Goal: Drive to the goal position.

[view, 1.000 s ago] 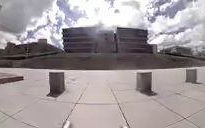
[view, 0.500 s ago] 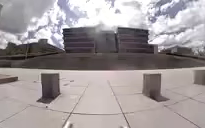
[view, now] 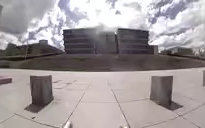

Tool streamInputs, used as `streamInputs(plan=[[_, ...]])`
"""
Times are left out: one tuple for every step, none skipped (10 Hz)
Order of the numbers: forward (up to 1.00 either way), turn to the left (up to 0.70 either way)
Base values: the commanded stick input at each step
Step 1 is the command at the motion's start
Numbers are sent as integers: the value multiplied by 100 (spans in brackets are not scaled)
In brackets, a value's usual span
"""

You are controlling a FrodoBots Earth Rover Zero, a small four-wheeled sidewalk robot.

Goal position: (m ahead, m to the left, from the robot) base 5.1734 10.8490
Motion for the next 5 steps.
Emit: streamInputs(plan=[[70,0],[70,0],[70,0],[70,0],[70,0]])
